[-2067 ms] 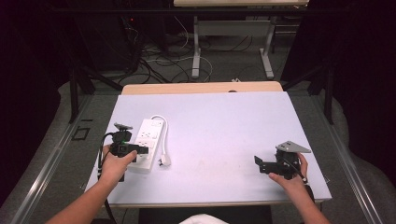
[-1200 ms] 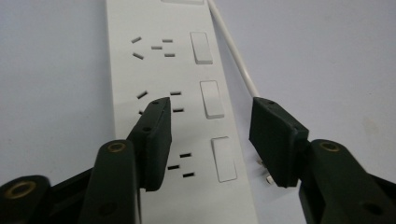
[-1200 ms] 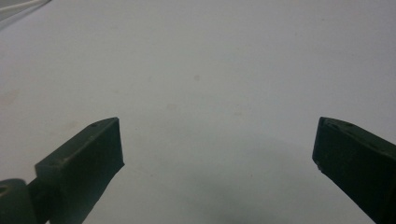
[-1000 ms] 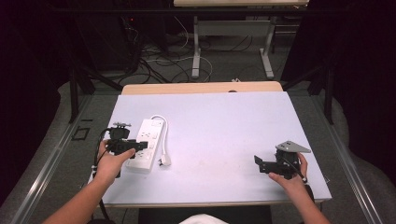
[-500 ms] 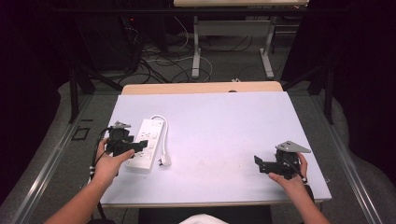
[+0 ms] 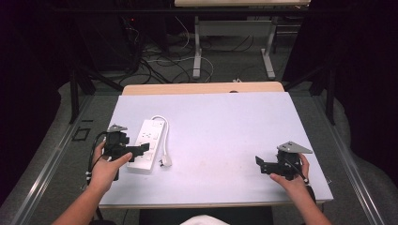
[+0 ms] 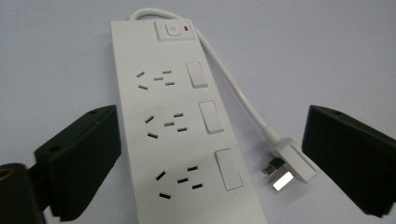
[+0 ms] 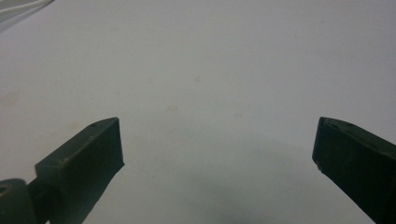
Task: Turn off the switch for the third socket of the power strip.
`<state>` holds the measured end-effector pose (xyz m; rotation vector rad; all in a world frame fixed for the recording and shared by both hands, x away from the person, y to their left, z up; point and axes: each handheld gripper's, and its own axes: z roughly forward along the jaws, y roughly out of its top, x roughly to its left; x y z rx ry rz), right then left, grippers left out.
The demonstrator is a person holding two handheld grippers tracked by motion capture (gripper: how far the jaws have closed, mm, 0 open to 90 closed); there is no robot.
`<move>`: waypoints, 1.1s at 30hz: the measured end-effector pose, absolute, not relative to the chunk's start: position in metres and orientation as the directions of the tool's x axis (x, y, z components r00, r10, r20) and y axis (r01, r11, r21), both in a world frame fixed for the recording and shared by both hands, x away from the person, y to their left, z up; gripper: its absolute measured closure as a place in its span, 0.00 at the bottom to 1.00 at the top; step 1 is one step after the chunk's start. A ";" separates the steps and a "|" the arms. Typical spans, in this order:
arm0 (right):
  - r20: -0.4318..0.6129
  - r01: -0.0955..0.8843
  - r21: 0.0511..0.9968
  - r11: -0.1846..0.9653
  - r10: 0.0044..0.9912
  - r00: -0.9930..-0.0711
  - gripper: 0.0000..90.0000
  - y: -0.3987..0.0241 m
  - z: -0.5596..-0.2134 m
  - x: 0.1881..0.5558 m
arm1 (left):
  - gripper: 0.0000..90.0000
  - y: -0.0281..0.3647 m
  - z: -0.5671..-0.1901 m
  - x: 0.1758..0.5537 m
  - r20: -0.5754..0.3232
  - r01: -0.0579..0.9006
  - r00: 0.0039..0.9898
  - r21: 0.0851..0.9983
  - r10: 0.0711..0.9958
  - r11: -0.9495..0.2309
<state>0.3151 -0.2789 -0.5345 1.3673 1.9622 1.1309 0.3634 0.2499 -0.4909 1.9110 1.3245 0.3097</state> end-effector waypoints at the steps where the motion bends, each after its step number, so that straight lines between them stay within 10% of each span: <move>1: 0.062 0.517 0.842 0.154 0.924 -0.377 0.01 -0.279 -0.534 0.315 | 0.00 0.250 -0.490 0.362 -0.229 0.685 0.427 0.714 0.875 -0.147; 33: 0.058 0.516 0.842 0.156 0.925 -0.375 0.01 -0.278 -0.535 0.316 | 0.00 0.267 -0.499 0.329 -0.232 0.593 0.433 0.801 0.871 -0.082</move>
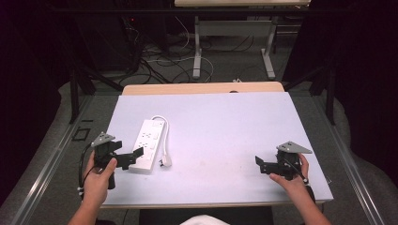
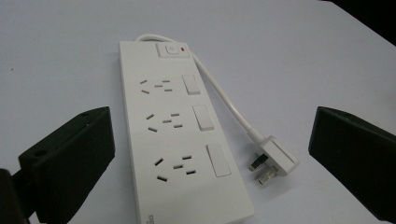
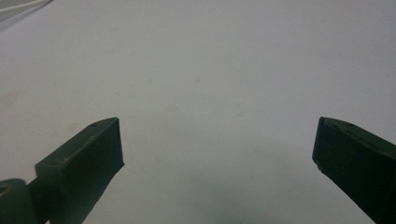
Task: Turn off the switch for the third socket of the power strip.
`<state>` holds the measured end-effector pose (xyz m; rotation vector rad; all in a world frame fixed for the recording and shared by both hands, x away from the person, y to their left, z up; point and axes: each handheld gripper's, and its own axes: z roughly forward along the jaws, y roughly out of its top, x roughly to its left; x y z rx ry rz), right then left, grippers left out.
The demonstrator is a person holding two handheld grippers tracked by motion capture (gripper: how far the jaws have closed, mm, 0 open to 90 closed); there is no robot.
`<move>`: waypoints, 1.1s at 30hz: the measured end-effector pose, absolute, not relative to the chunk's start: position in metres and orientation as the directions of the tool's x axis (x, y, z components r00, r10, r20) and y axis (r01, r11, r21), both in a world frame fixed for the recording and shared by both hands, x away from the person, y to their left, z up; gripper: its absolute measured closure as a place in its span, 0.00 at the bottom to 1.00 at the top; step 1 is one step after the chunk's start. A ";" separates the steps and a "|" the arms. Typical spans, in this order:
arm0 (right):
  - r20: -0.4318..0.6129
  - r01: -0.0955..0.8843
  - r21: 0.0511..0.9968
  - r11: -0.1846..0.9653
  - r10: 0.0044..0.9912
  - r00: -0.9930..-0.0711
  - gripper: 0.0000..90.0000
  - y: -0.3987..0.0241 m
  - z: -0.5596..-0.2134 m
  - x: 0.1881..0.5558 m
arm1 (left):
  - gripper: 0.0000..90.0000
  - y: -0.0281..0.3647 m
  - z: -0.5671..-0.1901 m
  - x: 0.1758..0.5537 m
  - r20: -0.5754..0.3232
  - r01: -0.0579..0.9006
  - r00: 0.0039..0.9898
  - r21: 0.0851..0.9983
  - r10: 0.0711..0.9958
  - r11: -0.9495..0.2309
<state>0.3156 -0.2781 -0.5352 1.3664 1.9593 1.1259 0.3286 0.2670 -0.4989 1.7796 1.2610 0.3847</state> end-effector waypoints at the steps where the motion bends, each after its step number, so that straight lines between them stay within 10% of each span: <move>1: 0.059 0.517 0.842 0.156 0.925 -0.375 0.01 -0.278 -0.535 0.316 | 0.00 0.267 -0.501 0.327 -0.226 0.589 0.430 0.804 0.874 -0.082; 33: 0.053 0.515 0.841 0.164 0.923 -0.381 0.02 -0.278 -0.536 0.316 | 0.00 0.271 -0.535 0.315 -0.198 0.580 0.422 0.809 0.885 -0.096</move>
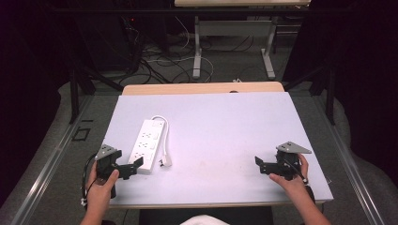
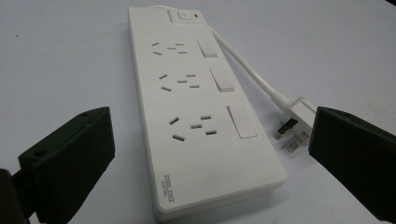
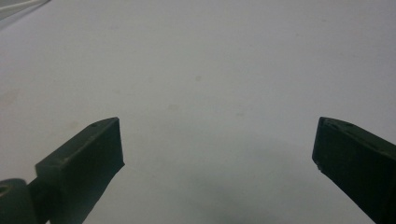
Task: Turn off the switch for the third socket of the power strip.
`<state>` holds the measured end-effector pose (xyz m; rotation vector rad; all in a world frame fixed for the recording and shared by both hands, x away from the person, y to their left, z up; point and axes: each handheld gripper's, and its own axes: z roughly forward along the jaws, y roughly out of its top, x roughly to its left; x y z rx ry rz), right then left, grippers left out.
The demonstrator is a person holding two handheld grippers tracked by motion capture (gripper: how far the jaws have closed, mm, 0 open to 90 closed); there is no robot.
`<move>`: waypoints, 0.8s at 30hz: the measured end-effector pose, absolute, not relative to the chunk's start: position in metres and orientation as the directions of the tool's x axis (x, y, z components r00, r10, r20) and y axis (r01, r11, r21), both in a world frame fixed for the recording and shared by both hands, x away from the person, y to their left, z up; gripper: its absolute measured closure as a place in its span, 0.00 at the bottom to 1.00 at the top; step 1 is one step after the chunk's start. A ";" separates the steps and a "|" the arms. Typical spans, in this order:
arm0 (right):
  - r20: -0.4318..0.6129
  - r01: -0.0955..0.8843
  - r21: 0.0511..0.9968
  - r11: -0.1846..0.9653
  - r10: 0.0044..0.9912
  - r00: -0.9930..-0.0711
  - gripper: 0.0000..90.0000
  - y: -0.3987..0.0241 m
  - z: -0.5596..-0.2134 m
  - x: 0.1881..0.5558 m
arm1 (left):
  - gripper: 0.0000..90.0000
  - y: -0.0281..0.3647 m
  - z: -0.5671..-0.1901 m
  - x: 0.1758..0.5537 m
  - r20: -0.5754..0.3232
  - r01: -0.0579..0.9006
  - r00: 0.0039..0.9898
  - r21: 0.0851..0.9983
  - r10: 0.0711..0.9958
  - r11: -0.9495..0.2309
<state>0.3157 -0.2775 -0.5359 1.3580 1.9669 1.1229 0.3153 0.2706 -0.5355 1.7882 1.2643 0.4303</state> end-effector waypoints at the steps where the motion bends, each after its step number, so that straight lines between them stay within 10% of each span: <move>1: 0.053 0.515 0.841 0.164 0.923 -0.381 0.02 -0.277 -0.536 0.316 | 0.00 0.270 -0.536 0.315 -0.197 0.580 0.424 0.809 0.884 -0.098; 24: 0.058 0.519 0.839 0.161 0.923 -0.381 0.02 -0.276 -0.537 0.316 | 0.00 0.267 -0.541 0.313 -0.182 0.582 0.432 0.805 0.883 -0.119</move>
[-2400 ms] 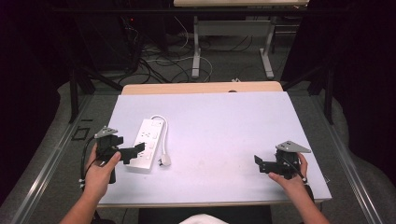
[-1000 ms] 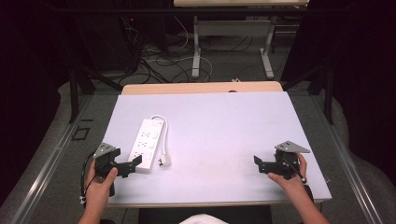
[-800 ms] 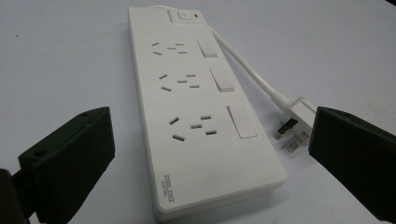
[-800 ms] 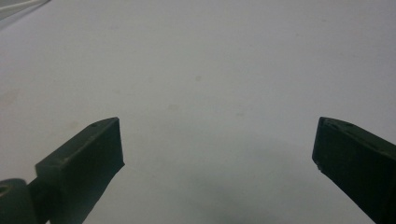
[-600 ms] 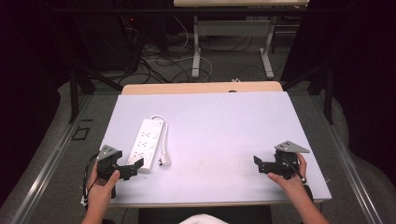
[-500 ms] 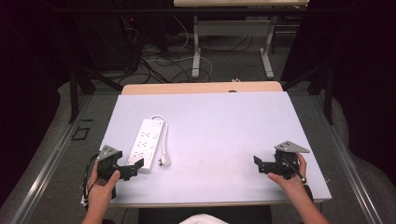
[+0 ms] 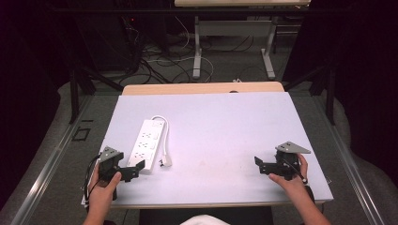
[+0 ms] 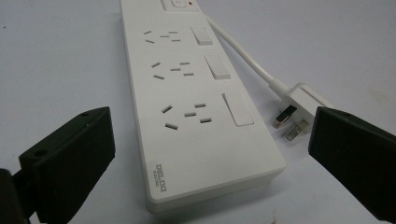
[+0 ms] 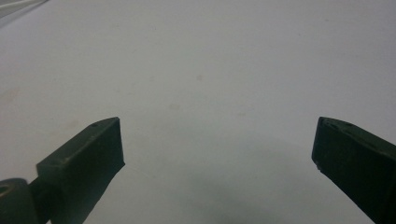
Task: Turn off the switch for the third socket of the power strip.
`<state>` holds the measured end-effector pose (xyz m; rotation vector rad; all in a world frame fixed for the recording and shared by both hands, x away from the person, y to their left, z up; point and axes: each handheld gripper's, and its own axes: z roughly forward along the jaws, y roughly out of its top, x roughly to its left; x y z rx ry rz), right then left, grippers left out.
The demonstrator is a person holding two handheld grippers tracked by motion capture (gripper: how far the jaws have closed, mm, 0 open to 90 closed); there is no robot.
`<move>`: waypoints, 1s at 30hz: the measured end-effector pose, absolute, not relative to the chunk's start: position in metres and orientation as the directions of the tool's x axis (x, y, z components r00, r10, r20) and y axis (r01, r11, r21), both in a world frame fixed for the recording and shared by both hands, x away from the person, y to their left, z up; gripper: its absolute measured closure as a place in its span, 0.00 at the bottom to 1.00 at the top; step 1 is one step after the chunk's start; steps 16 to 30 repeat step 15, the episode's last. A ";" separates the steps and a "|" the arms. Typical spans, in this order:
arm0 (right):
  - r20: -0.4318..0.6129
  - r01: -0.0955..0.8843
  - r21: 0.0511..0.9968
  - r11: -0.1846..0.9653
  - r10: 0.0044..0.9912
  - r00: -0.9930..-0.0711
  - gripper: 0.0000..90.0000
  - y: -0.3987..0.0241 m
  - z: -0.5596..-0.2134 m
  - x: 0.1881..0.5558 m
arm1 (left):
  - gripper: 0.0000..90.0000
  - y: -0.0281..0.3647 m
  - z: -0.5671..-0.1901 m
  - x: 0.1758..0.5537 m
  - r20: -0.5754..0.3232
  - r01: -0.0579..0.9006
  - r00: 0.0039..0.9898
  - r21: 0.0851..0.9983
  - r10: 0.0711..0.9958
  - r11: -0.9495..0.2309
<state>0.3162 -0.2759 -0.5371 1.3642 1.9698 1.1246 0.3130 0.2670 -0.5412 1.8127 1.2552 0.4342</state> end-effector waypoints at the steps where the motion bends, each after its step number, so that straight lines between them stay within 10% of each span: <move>1: 0.056 0.521 0.838 0.163 0.923 -0.380 0.02 -0.276 -0.537 0.316 | 0.00 0.267 -0.541 0.313 -0.184 0.582 0.431 0.805 0.884 -0.117; 30: 0.059 0.520 0.839 0.162 0.923 -0.381 0.02 -0.276 -0.537 0.317 | 0.01 0.269 -0.542 0.313 -0.195 0.588 0.426 0.802 0.884 -0.107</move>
